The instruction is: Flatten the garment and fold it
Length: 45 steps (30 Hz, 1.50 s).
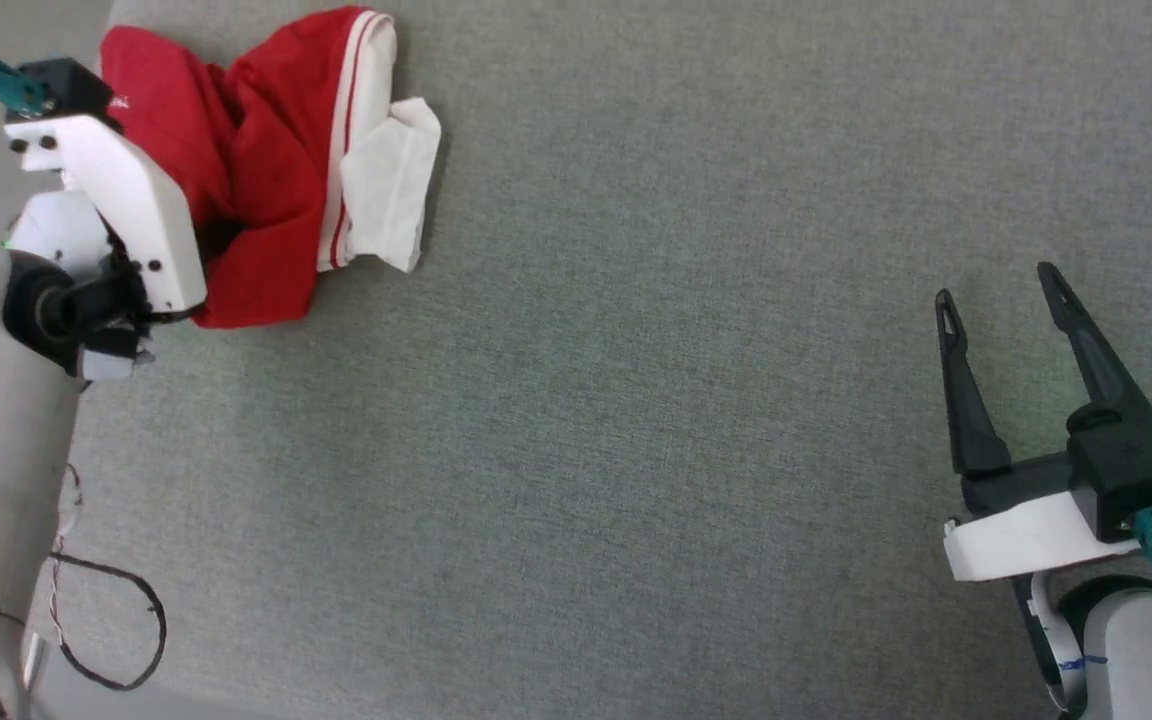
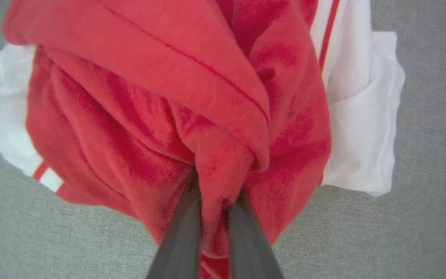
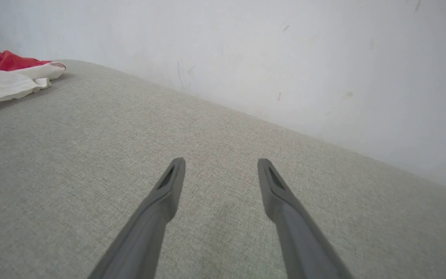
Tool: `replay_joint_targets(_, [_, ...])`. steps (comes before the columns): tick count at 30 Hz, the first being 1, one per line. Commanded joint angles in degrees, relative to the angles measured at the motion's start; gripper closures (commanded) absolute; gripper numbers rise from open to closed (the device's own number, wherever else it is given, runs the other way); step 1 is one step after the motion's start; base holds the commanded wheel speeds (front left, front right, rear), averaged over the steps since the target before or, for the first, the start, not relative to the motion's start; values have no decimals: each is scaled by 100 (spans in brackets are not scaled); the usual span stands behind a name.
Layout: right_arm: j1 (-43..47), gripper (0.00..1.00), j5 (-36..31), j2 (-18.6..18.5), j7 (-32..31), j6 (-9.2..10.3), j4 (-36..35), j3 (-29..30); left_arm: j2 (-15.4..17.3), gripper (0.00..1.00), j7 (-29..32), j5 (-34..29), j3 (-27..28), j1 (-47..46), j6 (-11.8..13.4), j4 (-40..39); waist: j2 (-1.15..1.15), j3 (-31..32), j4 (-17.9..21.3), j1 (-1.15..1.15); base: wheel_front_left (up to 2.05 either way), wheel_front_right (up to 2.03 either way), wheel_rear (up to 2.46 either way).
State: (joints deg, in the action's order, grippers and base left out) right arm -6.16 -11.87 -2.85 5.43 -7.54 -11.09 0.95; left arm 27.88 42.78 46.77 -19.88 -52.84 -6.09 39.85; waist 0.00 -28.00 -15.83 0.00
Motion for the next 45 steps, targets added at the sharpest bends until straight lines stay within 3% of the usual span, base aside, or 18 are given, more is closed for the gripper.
replay_joint_targets(1, [-94,0,92,-3,97,5,86,-15,98,100,-75,36,18,-81,-51,-41,0,219,-15,0,0,0,0])
replay_joint_targets(12, [-14,0,671,-3,551,5,668,26,552,100,5,34,148,-490,-9,-910,0,1144,158,0,0,0,0])
replay_joint_targets(20, [87,0,1000,-3,777,5,999,159,625,100,307,72,153,-815,119,-1759,0,1626,419,0,0,0,0])
replay_joint_targets(34, [123,0,1232,-3,930,5,1234,134,208,100,811,138,-721,-1122,-88,-3032,0,2022,1022,0,0,0,0])
replay_joint_targets(45, [216,0,1312,-3,953,5,1264,173,-419,100,450,316,-1702,-871,-136,-3629,0,2177,1633,0,0,0,0])
